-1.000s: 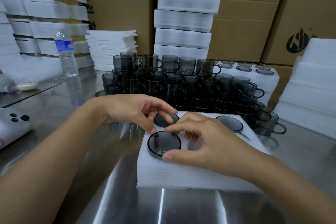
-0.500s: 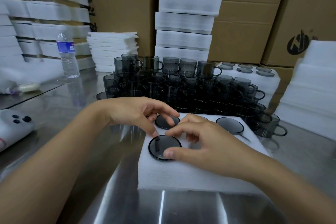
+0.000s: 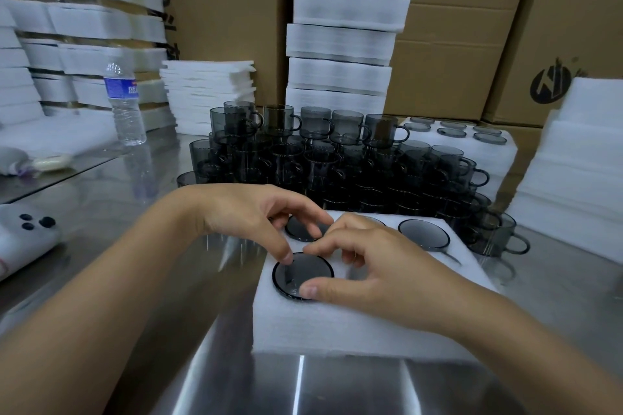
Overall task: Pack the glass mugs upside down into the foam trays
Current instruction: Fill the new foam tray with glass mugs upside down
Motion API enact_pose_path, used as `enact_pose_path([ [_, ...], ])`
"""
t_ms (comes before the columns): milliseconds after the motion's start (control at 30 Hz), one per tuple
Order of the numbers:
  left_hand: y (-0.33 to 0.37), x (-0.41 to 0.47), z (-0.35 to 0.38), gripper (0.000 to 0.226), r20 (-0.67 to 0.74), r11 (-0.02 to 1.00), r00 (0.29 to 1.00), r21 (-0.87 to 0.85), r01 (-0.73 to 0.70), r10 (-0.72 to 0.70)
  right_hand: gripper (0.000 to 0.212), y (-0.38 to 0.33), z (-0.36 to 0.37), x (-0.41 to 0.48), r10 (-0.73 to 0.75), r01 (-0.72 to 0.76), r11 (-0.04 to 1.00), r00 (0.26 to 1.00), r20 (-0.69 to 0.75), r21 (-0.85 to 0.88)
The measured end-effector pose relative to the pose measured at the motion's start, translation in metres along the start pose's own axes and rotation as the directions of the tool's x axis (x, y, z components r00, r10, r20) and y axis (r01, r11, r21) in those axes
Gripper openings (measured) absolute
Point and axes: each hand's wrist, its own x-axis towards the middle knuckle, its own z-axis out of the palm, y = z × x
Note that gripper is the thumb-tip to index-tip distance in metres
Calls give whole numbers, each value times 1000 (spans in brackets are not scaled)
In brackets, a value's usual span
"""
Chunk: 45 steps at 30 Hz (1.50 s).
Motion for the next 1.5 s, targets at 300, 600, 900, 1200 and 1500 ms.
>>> enact_pose_path([
  [300, 4, 0, -1, 60, 35, 1000, 999, 30, -9, 8, 45, 1, -2, 1, -4, 4, 1000, 1000, 16, 5],
  [600, 5, -1, 0, 57, 15, 999, 1000, 32, -10, 9, 54, 1, -2, 0, -29, 29, 1000, 999, 14, -2],
  [900, 7, 2, 3, 47, -16, 1000, 1000, 11, 17, -17, 59, 3, 0, -3, -118, 117, 988, 993, -2, -96],
  [1200, -3, 15, 8, 21, -695, 971, 695, 237, -22, 185, 64, 0, 0, -6, -170, 167, 978, 985, -15, -124],
  [1500, -38, 24, -56, 51, -997, 866, 80, 36, 498, -5, 62, 4, 1, -6, -166, 165, 986, 985, -40, -27],
])
